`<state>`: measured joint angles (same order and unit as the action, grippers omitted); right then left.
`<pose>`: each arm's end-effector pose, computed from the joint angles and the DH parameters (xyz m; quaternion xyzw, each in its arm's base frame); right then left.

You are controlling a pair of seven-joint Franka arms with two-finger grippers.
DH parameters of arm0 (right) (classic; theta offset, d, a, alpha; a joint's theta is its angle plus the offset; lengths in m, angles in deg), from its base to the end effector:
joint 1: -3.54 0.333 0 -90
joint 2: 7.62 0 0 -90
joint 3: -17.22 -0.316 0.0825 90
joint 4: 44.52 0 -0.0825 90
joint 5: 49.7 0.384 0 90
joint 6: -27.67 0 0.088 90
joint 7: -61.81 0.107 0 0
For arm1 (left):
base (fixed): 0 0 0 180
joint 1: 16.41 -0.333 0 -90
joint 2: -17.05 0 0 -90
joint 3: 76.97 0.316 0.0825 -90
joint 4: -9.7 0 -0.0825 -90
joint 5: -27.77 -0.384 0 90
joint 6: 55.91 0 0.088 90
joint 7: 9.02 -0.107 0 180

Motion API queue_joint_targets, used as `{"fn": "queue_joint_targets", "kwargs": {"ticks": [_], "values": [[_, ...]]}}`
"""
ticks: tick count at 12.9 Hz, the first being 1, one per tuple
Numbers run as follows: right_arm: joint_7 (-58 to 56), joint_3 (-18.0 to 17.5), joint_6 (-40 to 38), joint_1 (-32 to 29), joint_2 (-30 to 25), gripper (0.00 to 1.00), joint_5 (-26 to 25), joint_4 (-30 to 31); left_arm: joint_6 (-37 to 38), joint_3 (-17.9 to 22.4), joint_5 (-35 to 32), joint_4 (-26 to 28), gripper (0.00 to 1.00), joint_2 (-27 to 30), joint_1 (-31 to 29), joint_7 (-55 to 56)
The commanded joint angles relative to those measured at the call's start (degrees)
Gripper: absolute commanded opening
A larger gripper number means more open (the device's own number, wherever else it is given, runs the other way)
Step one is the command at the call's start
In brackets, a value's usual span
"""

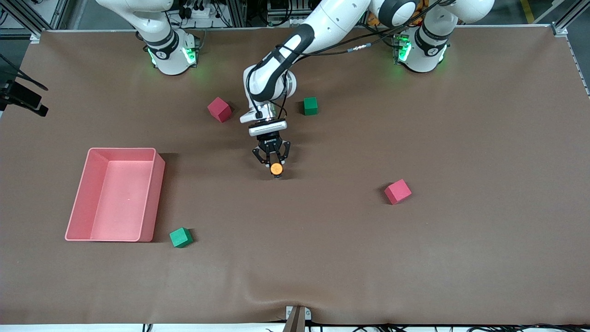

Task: Place and upright button with both arms
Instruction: 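Lower the button upright onto the table with the left gripper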

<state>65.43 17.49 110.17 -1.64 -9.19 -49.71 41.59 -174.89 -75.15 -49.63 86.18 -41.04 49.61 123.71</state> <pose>0.5299 -0.0506 0.6597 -0.9967 0.0791 0.0178 0.0003 0.3570 -0.6361 0.1225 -0.8442 -0.1171 -0.5222 0.0304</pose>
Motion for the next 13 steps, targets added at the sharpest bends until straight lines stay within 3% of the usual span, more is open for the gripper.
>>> {"fn": "queue_joint_targets", "kwargs": {"ticks": [1,6,9,10,11,13], "values": [[-0.81,-0.45,-1.03,-0.71,-0.01,1.00,0.44,-0.33,0.50,0.82,-4.58,-0.98,0.00,-2.11,0.86,5.33],[-0.99,-0.45,-1.03,-0.98,-0.01,1.00,0.44,-0.42,1.29,0.82,-5.56,-0.89,0.00,-3.34,0.95,5.96],[-0.99,-0.44,-1.20,-1.50,-0.10,1.00,0.35,-0.42,1.29,0.73,-5.56,-0.89,0.43,-4.05,0.95,5.61],[-0.90,-0.45,-1.20,-1.42,-0.01,1.00,0.44,-0.42,1.29,0.73,-5.39,-0.89,0.95,-3.70,0.95,5.78],[-0.98,-0.45,-1.29,-1.42,-0.01,1.00,0.44,-0.33,1.56,0.82,-5.47,-0.89,1.00,-3.35,0.95,5.61],[-0.99,-0.45,-1.29,-1.50,-0.10,1.00,0.44,-0.42,1.91,0.21,-4.16,-1.07,1.00,-1.86,0.95,5.43]]}}
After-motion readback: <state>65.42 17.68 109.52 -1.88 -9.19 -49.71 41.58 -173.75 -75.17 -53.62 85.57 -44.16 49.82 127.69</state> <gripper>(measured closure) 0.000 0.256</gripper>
